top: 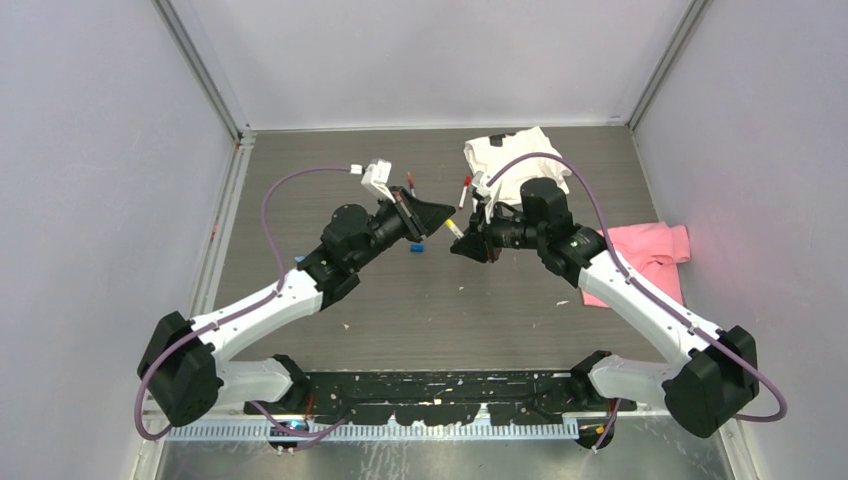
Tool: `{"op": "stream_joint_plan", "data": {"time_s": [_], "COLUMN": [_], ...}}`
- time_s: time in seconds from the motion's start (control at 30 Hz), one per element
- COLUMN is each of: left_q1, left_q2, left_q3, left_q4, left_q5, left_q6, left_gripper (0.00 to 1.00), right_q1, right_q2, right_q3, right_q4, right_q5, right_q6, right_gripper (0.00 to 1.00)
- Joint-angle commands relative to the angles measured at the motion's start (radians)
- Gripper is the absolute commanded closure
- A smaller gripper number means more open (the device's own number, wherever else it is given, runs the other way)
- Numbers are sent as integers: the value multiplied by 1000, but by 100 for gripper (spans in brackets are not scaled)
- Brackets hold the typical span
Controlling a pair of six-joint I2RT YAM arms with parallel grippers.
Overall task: Insert the pens into the pen caps
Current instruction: Press the pen cap onto the pen.
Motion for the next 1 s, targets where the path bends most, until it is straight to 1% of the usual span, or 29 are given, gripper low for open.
{"op": "stream_joint_plan", "data": {"time_s": [0.0, 0.07, 0.1, 0.17, 0.23, 0.3, 0.33, 0.4, 0.47, 0.5, 0.53, 0.63, 0.7, 0.77, 0.83, 0.9, 0.97], "left_q1": [-119, -124, -124, -125, -129, -130, -133, -146, -173, -184, -191, -190, -164, -129, -99, -70, -47], "left_q2": [96, 119, 129, 144, 146, 144, 139, 130, 133, 137, 143, 153, 139, 115, 92, 90, 97], "left_q3": [-43, -45, -54, -87, -116, -115, -111, -78, -36, -24, -25, -86, -142, -184, -202, -208, -199], "left_q4": [-571, -523, -483, -332, -249, -247, -272, -374, -492, -524, -523, -396, -278, -206, -187, -179, -188], "left_q5": [99, 119, 159, 230, 293, 354, 368, 348, 299, 272, 266, 321, 400, 457, 500, 534, 547], "left_q6": [-60, -93, -114, -140, -138, -96, -80, 5, 85, 109, 122, 110, 79, 50, 29, -7, -65], "left_gripper": [99, 99, 99, 99, 99, 99, 100, 100, 99, 99, 100, 100, 100, 99, 99, 99, 99], "right_q1": [-2, 11, 14, 12, 3, -8, -16, -23, -34, -37, -48, -60, -73, -90, -100, -101, -87], "right_q2": [-39, -35, -33, -26, -20, -13, -11, -3, 4, 11, 17, 35, 41, 46, 45, 38, 22], "right_q3": [195, 192, 193, 195, 198, 203, 202, 204, 205, 208, 212, 235, 255, 271, 273, 269, 266], "right_q4": [466, 481, 490, 516, 544, 566, 580, 600, 627, 648, 670, 714, 718, 714, 705, 686, 635], "right_q5": [145, 141, 140, 138, 122, 111, 105, 96, 78, 74, 61, 39, 25, 10, -8, -22, -10], "right_q6": [-108, -111, -106, -79, -43, -1, 19, 49, 103, 140, 177, 264, 285, 305, 304, 270, 177], "right_gripper": [100, 100, 100, 99, 100, 99, 100, 99, 100, 99, 99, 99, 99, 100, 100, 100, 100]}}
